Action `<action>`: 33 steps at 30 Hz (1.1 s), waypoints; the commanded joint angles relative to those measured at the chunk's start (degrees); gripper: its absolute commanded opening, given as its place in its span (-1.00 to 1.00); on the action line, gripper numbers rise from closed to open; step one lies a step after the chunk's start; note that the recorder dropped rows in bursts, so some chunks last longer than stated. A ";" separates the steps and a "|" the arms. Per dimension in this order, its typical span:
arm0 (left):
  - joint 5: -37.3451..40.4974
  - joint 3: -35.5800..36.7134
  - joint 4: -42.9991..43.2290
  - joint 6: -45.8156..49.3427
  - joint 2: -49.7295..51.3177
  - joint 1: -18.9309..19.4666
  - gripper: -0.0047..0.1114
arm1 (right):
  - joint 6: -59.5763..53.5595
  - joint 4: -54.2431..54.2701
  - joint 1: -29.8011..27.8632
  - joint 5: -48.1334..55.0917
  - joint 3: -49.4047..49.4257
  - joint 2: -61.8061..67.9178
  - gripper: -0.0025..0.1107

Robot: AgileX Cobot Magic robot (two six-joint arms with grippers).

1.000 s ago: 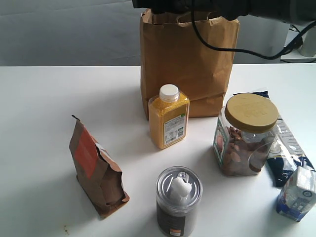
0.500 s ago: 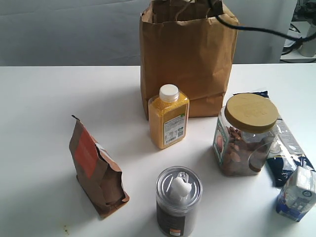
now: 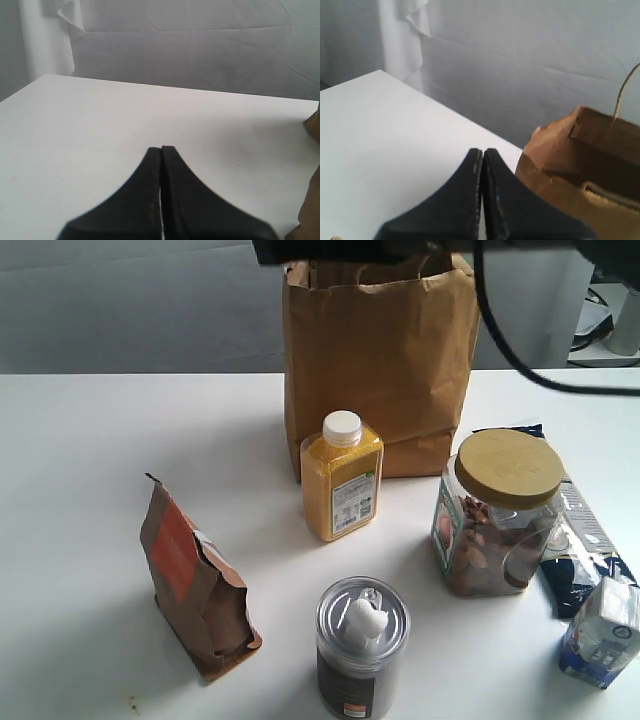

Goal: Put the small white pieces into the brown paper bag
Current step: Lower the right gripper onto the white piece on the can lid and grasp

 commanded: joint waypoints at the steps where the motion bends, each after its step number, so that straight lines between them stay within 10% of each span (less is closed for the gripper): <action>1: -0.33 0.20 -0.45 -0.32 -0.20 -0.45 -0.92 | 1.91 0.81 1.10 1.95 6.83 -4.78 -0.96; 11: -0.33 0.20 -0.45 -0.32 -0.20 -0.45 -0.92 | 2.16 8.79 4.58 5.22 19.29 -13.55 -0.90; 20: -0.33 0.20 -0.45 -0.32 -0.20 -0.45 -0.92 | 2.38 15.87 9.89 11.02 25.22 -16.85 -0.07; 33: -0.33 0.20 -0.45 -0.32 -0.20 -0.45 -0.92 | 6.75 18.78 12.93 21.95 28.64 -19.70 -0.04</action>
